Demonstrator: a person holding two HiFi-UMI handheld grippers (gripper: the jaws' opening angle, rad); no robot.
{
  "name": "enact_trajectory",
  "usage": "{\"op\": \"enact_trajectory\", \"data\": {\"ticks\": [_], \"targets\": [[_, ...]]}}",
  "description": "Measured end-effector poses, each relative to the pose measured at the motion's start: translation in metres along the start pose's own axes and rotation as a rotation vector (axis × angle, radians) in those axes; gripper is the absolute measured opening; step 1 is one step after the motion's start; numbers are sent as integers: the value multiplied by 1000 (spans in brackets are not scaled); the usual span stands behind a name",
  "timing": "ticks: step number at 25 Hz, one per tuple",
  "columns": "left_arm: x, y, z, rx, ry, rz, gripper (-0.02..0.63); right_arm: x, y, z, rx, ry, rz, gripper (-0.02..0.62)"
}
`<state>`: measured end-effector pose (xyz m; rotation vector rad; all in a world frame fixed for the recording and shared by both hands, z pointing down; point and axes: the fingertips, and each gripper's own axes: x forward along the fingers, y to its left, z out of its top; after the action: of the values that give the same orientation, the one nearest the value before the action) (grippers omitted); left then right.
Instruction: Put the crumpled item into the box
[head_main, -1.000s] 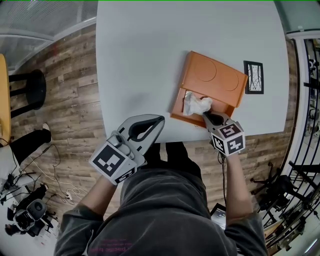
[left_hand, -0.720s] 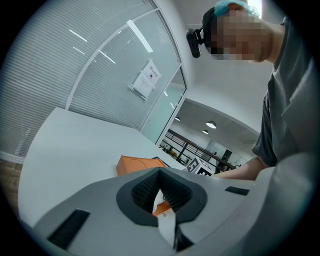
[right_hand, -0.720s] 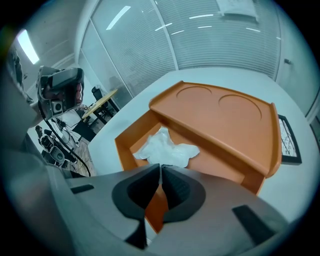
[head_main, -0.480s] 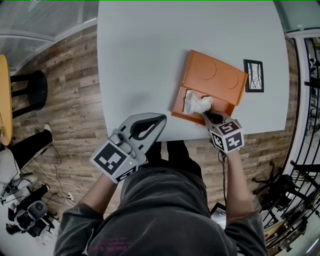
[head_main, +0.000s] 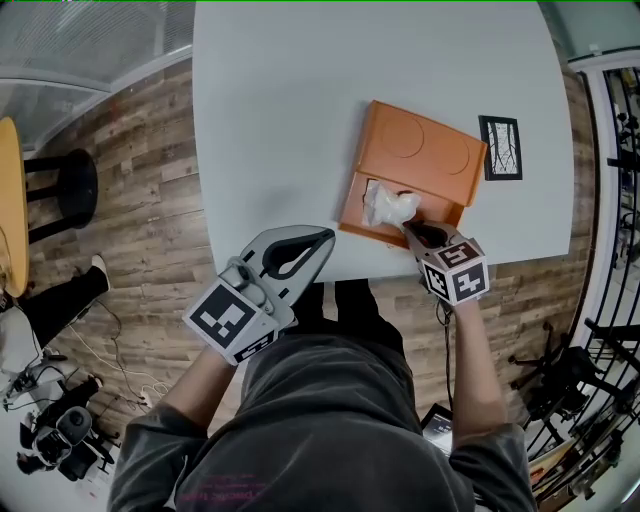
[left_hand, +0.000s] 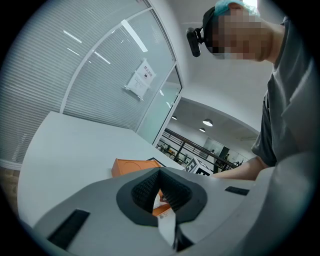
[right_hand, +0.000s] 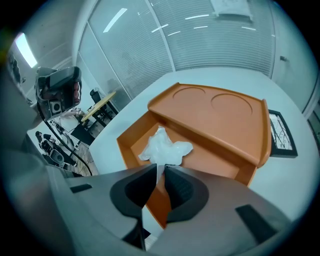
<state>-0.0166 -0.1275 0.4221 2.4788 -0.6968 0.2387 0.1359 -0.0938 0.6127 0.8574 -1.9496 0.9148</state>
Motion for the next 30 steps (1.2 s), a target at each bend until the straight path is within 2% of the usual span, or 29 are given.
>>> {"op": "enact_trajectory", "data": {"ticks": [16, 30], "targets": [[5, -28, 29, 83, -16, -33, 12, -59, 3, 29, -9, -168, -56, 52], [6, -50, 57, 159, -38, -57, 12, -121, 23, 73, -53, -354, -92, 51]]}}
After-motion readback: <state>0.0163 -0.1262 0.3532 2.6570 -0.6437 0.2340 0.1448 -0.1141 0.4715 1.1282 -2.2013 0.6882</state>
